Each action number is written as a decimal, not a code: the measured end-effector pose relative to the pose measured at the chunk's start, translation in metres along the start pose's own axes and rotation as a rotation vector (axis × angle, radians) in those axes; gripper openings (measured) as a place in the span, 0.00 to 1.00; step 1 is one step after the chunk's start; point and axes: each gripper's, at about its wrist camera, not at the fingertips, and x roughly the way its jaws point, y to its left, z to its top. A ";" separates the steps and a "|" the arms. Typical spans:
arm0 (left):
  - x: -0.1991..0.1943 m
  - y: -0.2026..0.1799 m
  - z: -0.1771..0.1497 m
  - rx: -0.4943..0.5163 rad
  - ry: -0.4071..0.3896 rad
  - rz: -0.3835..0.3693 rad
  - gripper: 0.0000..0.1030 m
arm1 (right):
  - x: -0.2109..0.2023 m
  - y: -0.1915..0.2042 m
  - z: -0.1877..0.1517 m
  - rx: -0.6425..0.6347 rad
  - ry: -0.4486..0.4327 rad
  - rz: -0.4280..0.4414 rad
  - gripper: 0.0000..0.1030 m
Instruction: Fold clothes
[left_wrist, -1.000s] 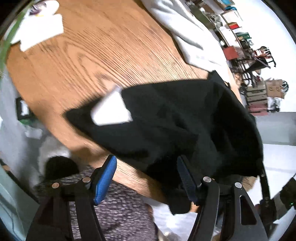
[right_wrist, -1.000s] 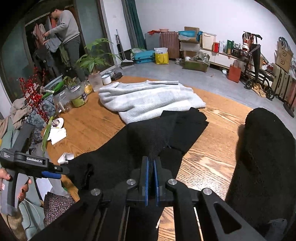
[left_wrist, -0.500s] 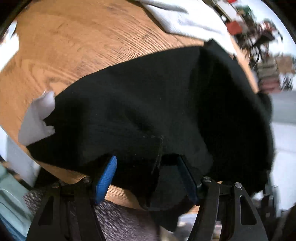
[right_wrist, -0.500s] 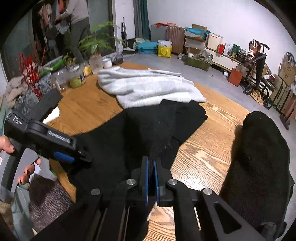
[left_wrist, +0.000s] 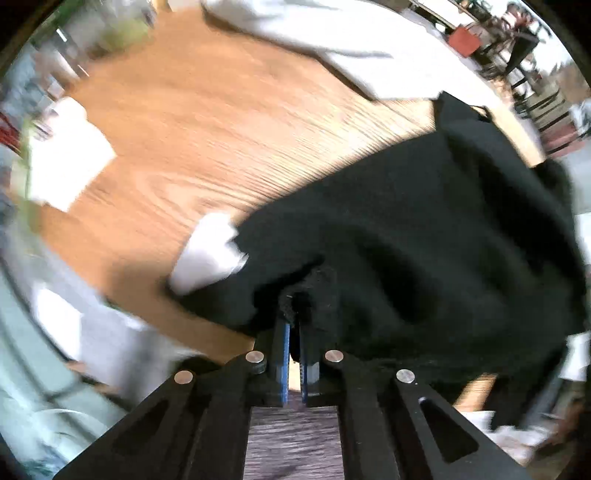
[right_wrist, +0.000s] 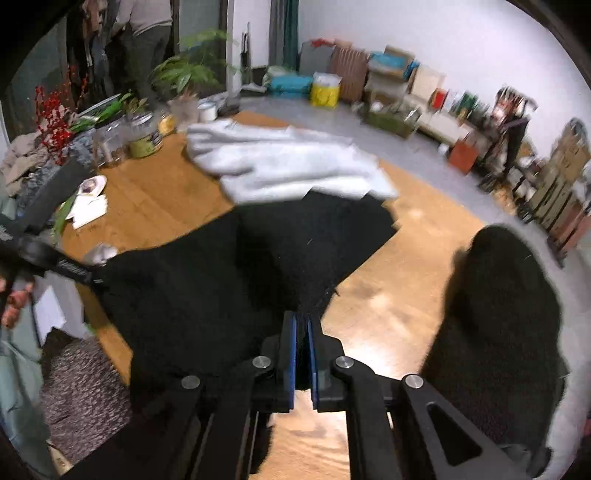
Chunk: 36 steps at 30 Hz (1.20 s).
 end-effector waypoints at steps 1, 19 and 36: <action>-0.016 0.006 -0.003 -0.002 -0.036 -0.006 0.04 | -0.009 0.001 0.005 -0.014 -0.024 -0.022 0.06; -0.234 0.004 -0.048 -0.015 -0.251 -0.005 0.00 | -0.075 0.003 0.028 -0.020 0.230 0.203 0.32; 0.016 0.063 0.043 -0.236 0.287 -0.013 0.62 | 0.141 -0.005 0.002 0.213 0.565 0.305 0.66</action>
